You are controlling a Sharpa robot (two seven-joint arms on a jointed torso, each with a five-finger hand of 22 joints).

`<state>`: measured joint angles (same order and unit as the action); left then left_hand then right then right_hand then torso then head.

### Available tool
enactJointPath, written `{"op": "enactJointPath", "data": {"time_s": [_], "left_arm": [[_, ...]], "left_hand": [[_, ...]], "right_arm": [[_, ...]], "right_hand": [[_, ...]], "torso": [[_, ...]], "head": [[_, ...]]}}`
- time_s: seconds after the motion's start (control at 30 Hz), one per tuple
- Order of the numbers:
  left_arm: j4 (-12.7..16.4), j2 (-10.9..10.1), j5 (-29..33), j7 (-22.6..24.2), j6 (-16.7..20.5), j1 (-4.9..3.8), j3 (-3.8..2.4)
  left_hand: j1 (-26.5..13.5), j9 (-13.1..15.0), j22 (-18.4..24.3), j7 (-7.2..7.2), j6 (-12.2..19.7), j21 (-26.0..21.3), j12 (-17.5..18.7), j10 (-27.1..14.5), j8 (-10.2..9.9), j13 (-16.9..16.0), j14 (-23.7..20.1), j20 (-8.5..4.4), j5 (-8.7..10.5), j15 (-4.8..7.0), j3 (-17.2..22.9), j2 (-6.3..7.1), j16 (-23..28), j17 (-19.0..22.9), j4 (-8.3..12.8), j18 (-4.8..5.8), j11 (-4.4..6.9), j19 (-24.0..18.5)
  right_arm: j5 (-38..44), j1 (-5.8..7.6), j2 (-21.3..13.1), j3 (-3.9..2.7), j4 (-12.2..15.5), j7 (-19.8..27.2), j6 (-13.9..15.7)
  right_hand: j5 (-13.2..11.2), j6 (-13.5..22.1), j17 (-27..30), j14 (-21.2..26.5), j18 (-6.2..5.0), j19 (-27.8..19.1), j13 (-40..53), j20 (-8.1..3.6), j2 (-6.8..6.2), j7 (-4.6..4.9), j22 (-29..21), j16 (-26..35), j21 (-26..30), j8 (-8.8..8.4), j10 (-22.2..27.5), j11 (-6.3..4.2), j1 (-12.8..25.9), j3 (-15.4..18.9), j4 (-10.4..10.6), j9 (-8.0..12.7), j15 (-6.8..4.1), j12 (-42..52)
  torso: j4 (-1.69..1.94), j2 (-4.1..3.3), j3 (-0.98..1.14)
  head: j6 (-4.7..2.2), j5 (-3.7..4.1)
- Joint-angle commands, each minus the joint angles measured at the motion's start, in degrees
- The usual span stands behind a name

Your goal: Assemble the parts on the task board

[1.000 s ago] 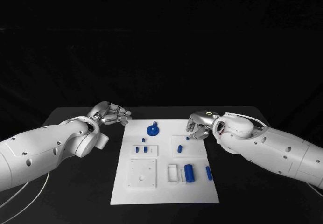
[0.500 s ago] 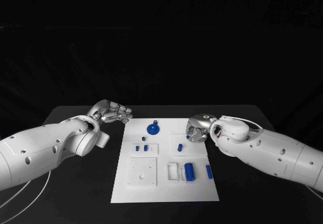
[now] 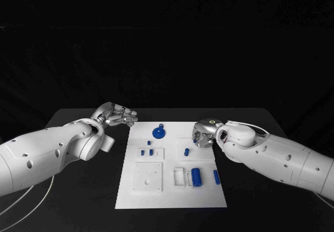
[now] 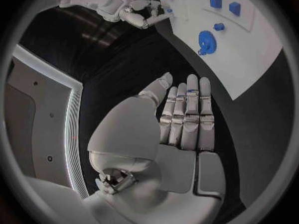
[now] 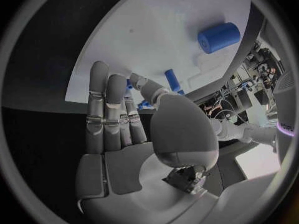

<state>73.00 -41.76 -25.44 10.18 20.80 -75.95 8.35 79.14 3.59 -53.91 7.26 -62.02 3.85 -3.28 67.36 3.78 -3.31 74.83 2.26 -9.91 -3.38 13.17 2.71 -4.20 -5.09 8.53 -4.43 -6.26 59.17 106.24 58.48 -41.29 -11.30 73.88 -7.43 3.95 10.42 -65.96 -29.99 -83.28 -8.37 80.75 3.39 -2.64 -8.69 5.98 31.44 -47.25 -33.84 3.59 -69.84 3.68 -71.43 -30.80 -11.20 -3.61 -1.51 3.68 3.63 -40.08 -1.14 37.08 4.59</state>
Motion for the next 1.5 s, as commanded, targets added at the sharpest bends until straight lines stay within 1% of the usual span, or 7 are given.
{"op": "enactJointPath", "data": {"time_s": [0.03,0.43,0.57,0.77,0.93,1.07,1.5], "left_arm": [[0.2,0.05,0.88,0.7,0.34,-0.1,-0.07],[0.07,0.08,1.08,0.44,-0.67,-0.1,-0.07],[-0.04,0.16,1.11,0.54,-1.25,-0.1,-0.07],[-0.14,0.23,1.12,0.62,-1.75,-0.1,-0.07],[-0.18,0.22,1.13,0.62,-1.87,-0.1,-0.07],[-0.19,0.21,1.13,0.61,-1.91,-0.1,-0.07],[-0.47,0.15,1.17,0.65,-2.02,-0.11,-0.07]], "left_hand": [[0.1,0.01,-0.04,0.29,-0.22,0.08,-0.01,-0.41,-0.15,0.01,0.55,0.01,0.0,-0.02,-0.29,-0.24,0.03,-0.09,0.08,0.44,0.13,0.45],[0.16,0.02,0.02,0.3,-0.16,0.03,-0.01,-0.56,-0.13,0.0,0.52,0.02,-0.02,-0.04,-0.36,-0.13,0.05,-0.15,0.18,0.48,0.08,0.38],[0.22,0.02,0.03,0.31,-0.17,0.04,-0.01,-0.62,-0.12,0.01,0.54,0.02,-0.04,-0.02,-0.37,-0.11,0.03,-0.17,0.25,0.48,0.06,0.37],[0.22,0.02,0.03,0.32,-0.21,0.06,-0.01,-0.74,-0.13,0.01,0.54,0.01,0.02,-0.03,-0.42,-0.08,0.02,-0.21,0.36,0.51,0.03,0.33],[0.22,0.02,0.03,0.32,-0.21,0.06,-0.01,-0.74,-0.13,0.01,0.54,0.01,0.02,-0.03,-0.42,-0.08,0.02,-0.21,0.36,0.51,0.03,0.33],[0.29,0.02,0.0,0.32,-0.2,0.07,-0.01,-0.79,-0.13,0.01,0.55,0.0,0.07,-0.02,-0.46,-0.08,0.0,-0.25,0.5,0.52,0.01,0.31],[0.29,0.02,0.0,0.32,-0.2,0.07,-0.01,-0.79,-0.13,0.01,0.55,0.0,0.07,-0.02,-0.46,-0.08,0.0,-0.25,0.5,0.52,0.01,0.31]], "right_arm": [[1.04,-0.16,0.29,0.19,-0.25,-0.23,0.31],[1.06,-0.27,0.89,0.48,-0.64,-0.4,0.25],[1.16,-0.32,1.0,0.57,-0.7,-0.47,0.44],[1.4,-0.37,1.11,0.67,-0.68,-0.55,0.47],[1.53,-0.39,1.16,0.76,-0.6,-0.65,0.72],[1.87,-0.42,1.21,0.81,-0.47,-1.18,2.04],[3.21,-0.53,1.15,0.86,0.0,-2.79,7.02]], "right_hand": [[-0.34,-0.4,-0.08,0.24,1.15,-0.35,-0.03,-0.22,-0.28,0.08,0.56,-0.29,-0.29,-0.03,-0.41,0.0,0.25,-0.79,0.11,0.01,-0.01,-0.33],[-1.52,-1.89,-0.42,0.23,1.27,-0.1,-0.01,-0.52,0.43,-0.32,2.64,-0.91,-0.45,0.01,-1.86,-0.53,0.26,-1.98,0.74,-0.02,-0.38,-0.32],[-3.33,-2.86,-0.74,0.05,1.37,-0.01,0.02,-0.79,1.05,-0.56,3.68,-1.56,-1.14,0.05,-3.04,-0.91,-0.23,-2.88,0.58,-0.06,-0.66,-0.31],[-3.55,-3.58,-0.76,0.52,1.57,-0.87,0.03,-1.11,1.28,-0.74,6.85,-3.22,-2.36,0.02,-3.79,-1.19,-0.24,-2.81,0.37,-0.05,-0.91,-0.3],[-3.07,-4.43,-0.44,0.53,1.48,-0.84,0.06,-1.29,1.6,-0.88,7.78,-3.47,-2.31,0.05,-4.76,-1.46,-0.78,-2.8,-0.2,-0.08,-1.15,-0.28],[-3.1,-5.55,-0.18,0.62,1.47,-0.92,0.07,-1.6,2.4,-1.07,8.99,-3.59,-2.67,0.04,-6.02,-1.77,-1.27,-3.99,-0.97,-0.09,-1.46,-0.3],[-3.25,-6.99,0.47,0.64,1.53,-1.37,0.11,-2.04,1.97,-1.48,12.46,-3.92,-3.17,0.03,-7.59,-2.23,-0.92,-5.99,-1.45,-0.09,-1.87,-0.27]], "torso": [[-0.06,-0.01,-0.01],[-0.06,0.02,-0.02],[-0.07,0.02,-0.03],[-0.13,0.0,0.01],[-0.07,0.0,0.01],[-0.08,0.02,0.0],[-0.1,0.03,0.01]], "head": [[-0.01,-0.01],[0.13,0.02],[0.12,0.01],[0.17,-0.01],[0.17,0.02],[0.19,0.01],[0.11,-0.25]]}}
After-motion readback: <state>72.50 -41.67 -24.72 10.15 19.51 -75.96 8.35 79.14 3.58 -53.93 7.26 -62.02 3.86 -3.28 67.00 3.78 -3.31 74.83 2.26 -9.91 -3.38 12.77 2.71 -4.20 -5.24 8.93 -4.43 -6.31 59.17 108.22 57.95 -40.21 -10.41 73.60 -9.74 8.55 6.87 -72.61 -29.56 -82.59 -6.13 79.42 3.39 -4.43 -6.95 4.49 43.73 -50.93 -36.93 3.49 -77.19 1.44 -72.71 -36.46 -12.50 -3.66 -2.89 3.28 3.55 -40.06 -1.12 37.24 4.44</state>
